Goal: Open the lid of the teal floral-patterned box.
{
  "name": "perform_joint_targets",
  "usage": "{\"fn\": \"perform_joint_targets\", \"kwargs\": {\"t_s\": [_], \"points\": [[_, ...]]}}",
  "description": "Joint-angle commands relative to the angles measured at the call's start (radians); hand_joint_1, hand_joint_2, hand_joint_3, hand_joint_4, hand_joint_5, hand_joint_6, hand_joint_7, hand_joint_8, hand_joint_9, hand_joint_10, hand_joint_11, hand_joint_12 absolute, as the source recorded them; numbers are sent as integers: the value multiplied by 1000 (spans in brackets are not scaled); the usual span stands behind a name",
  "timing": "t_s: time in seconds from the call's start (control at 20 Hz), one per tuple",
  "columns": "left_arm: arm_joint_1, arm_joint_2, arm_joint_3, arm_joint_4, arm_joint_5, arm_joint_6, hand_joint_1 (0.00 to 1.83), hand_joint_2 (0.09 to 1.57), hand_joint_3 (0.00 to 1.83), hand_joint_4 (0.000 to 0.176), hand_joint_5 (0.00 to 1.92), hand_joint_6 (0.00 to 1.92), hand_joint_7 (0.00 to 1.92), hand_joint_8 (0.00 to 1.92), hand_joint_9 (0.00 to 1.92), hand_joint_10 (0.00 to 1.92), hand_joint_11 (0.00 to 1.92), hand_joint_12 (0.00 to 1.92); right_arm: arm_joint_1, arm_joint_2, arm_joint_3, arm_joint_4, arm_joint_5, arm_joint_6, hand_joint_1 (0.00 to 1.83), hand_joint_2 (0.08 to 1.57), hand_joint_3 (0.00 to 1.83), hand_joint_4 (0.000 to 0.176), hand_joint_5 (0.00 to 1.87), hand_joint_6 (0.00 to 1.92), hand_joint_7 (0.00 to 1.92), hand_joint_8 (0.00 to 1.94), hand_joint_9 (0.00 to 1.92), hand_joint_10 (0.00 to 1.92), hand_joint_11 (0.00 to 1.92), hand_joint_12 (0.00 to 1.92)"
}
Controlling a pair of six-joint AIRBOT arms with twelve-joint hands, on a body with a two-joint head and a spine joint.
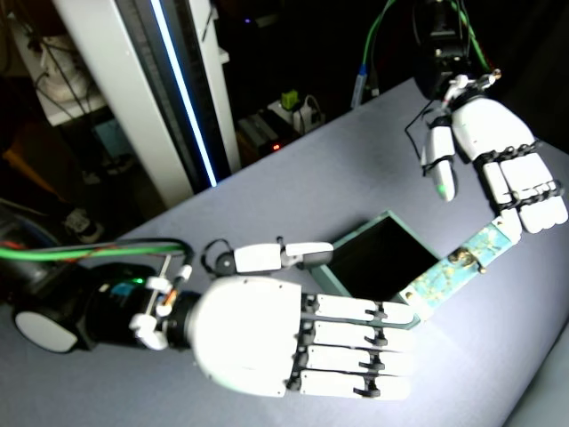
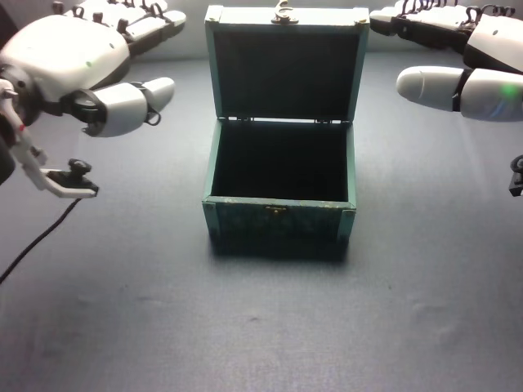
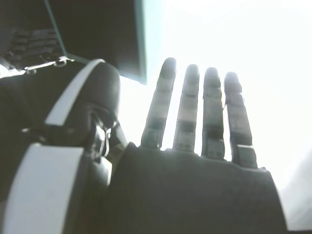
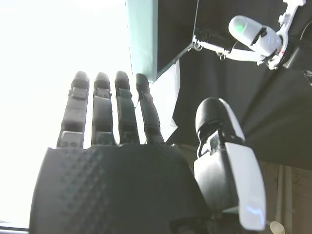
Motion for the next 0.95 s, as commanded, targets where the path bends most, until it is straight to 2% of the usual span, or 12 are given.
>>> {"fn": "perform_joint_targets", "kwargs": {"t_s": [0.0, 0.35, 0.45, 0.5, 0.55, 0.6, 0.65, 0.7, 0.75, 0.8, 0.85, 0.9], "points": [[-2, 19, -6, -13, -143, 2, 0, 1571, 114, 0, 126, 3, 80, 3, 70, 6, 43, 36, 15, 16, -1, 49, 116, 8, 0, 1286, 0, 0, 185, 3, 143, 0, 71, 0, 51, 52], [145, 153, -165, -44, -401, 2, 0, 1515, 37, 0, 55, 0, 40, 0, 35, 0, 0, 22, -1, 80, -69, 66, 154, -35, 0, 1322, 6, 0, 205, 7, 173, 7, 107, 8, 72, 69], [206, 196, -232, -43, -516, -1, 0, 1462, 8, 0, 66, 6, 51, 5, 35, 2, 30, 35, -52, 116, -123, 103, 258, -42, 0, 1321, 4, 8, 192, 1, 158, 1, 98, 3, 72, 74], [229, 213, -258, -37, -561, -5, 0, 1421, 0, 0, 67, 6, 53, 5, 37, 3, 47, 43, -70, 130, -149, 116, 306, -50, 0, 1336, 9, 2, 199, 4, 172, 7, 103, 4, 74, 78], [264, 235, -291, -27, -626, -15, 0, 1393, 0, 0, 48, 0, 33, 0, 23, 0, 41, 42, -96, 151, -186, 132, 375, -60, 0, 1334, 7, 15, 192, 1, 155, 1, 73, 0, 34, 64], [294, 248, -313, -22, -687, -24, 0, 1407, 0, 0, 54, 4, 20, 0, 13, 0, 26, 37, -118, 161, -212, 144, 431, -60, 0, 1317, 0, 44, 211, 6, 148, 0, 34, 0, 6, 12], [333, 254, -331, -21, -773, -50, 0, 1404, 0, 0, 53, 3, 10, 0, 2, 0, 4, 7, -142, 170, -243, 158, 503, -60, 0, 1332, 6, 18, 220, 9, 143, 0, 26, 0, 0, 2], [353, 255, -336, -21, -816, -69, 0, 1396, 0, 18, 26, 0, 1, 0, 0, 0, 0, 1, -155, 174, -257, 164, 539, -60, 0, 1354, 14, 0, 195, 1, 112, 0, 4, 0, 0, 0], [382, 256, -342, -20, -878, -103, 0, 1385, 0, 35, 6, 0, 0, 0, 0, 0, 0, 0, -174, 182, -278, 171, 598, -60, 0, 1388, 26, 4, 216, 10, 121, 5, 32, 12, 32, 14], [404, 256, -348, -20, -920, -126, 0, 1375, 0, 0, 0, 0, 0, 0, 0, 0, 0, 0, -187, 190, -295, 173, 646, -60, 0, 1414, 12, 6, 189, 2, 91, 2, 41, 5, 69, 37], [423, 256, -352, -21, -956, -141, 0, 1365, 0, 0, 0, 0, 0, 0, 0, 0, 0, 0, -196, 195, -310, 173, 685, -61, 0, 1425, 10, 25, 186, 1, 77, 0, 41, 3, 61, 36], [439, 256, -356, -26, -979, -150, 0, 1365, 0, 0, 0, 0, 0, 0, 0, 0, 0, 0, -204, 197, -319, 173, 712, -61, 0, 1425, 10, 25, 186, 1, 77, 0, 41, 3, 61, 36]]}}
